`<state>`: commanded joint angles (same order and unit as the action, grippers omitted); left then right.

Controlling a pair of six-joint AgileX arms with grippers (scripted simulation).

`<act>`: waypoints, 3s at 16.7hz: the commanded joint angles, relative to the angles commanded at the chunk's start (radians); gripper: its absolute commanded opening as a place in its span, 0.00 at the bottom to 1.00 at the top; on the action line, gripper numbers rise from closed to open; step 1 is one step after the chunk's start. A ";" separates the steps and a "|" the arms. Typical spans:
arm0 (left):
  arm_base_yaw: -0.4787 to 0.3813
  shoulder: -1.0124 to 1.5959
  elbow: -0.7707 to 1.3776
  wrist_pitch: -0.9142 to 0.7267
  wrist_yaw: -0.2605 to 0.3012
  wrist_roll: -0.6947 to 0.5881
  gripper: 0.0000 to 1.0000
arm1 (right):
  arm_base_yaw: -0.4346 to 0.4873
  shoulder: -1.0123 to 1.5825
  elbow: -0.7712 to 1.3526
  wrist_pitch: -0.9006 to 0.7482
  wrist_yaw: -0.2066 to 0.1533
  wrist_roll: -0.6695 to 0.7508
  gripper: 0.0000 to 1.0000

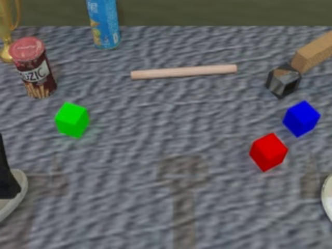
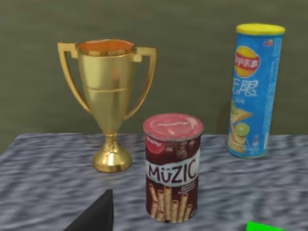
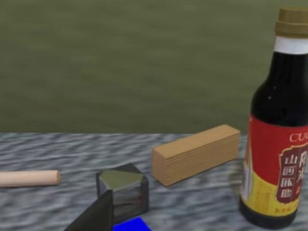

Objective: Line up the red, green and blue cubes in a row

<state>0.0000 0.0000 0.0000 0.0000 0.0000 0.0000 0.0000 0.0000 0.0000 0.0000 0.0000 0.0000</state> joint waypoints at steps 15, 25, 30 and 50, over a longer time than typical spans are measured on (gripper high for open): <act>0.000 0.000 0.000 0.000 0.000 0.000 1.00 | 0.168 0.898 0.689 -0.486 0.000 -0.059 1.00; 0.000 0.000 0.000 0.000 0.000 0.000 1.00 | 0.326 1.832 1.342 -0.956 0.000 -0.114 1.00; 0.000 0.000 0.000 0.000 0.000 0.000 1.00 | 0.363 2.015 1.503 -1.053 0.002 -0.127 1.00; 0.000 0.000 0.000 0.000 0.000 0.000 1.00 | 0.366 2.168 1.344 -0.747 0.003 -0.124 0.92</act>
<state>0.0000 0.0000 0.0000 0.0000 0.0000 0.0000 0.3660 2.1676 1.3437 -0.7469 0.0028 -0.1237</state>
